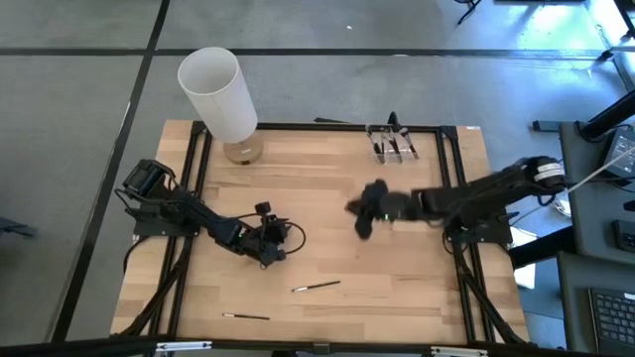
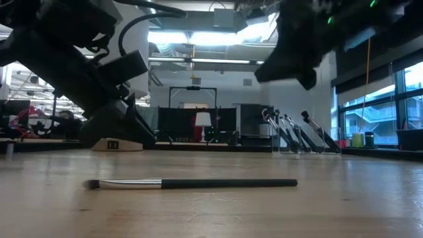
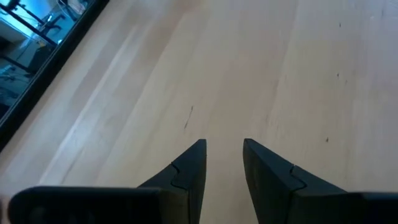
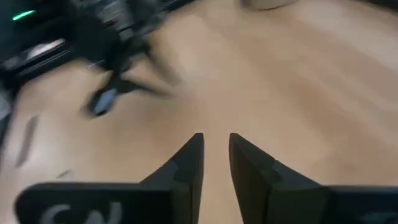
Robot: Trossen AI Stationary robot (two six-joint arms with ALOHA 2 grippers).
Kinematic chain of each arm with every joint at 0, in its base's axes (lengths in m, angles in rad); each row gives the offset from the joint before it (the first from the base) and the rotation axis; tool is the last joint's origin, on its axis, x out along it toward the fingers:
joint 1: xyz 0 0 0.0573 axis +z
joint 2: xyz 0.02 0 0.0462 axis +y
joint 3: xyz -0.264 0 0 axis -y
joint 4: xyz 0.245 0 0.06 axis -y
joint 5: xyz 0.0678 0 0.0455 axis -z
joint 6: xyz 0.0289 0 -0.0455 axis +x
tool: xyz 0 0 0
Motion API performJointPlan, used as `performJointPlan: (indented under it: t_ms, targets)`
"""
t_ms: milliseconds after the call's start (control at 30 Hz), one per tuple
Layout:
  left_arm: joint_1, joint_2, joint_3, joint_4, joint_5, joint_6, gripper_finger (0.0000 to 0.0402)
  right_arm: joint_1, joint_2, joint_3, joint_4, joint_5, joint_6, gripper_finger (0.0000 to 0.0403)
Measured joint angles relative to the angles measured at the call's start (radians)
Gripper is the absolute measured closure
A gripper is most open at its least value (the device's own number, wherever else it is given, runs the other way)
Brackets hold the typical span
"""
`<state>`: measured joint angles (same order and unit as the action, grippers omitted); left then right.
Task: Put items in baskets/containers
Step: Put the eyeshadow brush into the middle of the transparent organizer
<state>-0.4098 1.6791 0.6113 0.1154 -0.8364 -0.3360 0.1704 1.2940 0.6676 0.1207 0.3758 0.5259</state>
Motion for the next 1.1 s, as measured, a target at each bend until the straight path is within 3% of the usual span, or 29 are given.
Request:
performJointPlan:
  t_ms: [167,500,700,867,1100]
  targets:
    - [0.014,0.000,0.000,0.025,-0.023,-0.024,0.0300,0.146,0.207,0.214,-0.094,-0.015,0.019,0.0338]
    - [0.079,-0.001,0.000,0.102,0.215,-0.048,0.0300,0.238,0.751,0.895,-0.598,-0.253,-0.006,0.0338]
    - [0.074,0.012,0.000,0.091,0.254,-0.028,0.0300,0.264,0.958,1.228,-0.820,-0.290,-0.137,0.0338]
    - [0.063,0.014,0.000,0.082,0.255,0.007,0.0300,0.260,1.056,1.368,-0.881,-0.290,-0.211,0.0338]
    - [0.063,0.014,0.000,0.067,0.255,0.009,0.0300,0.247,1.127,1.391,-0.950,-0.287,-0.223,0.0338]
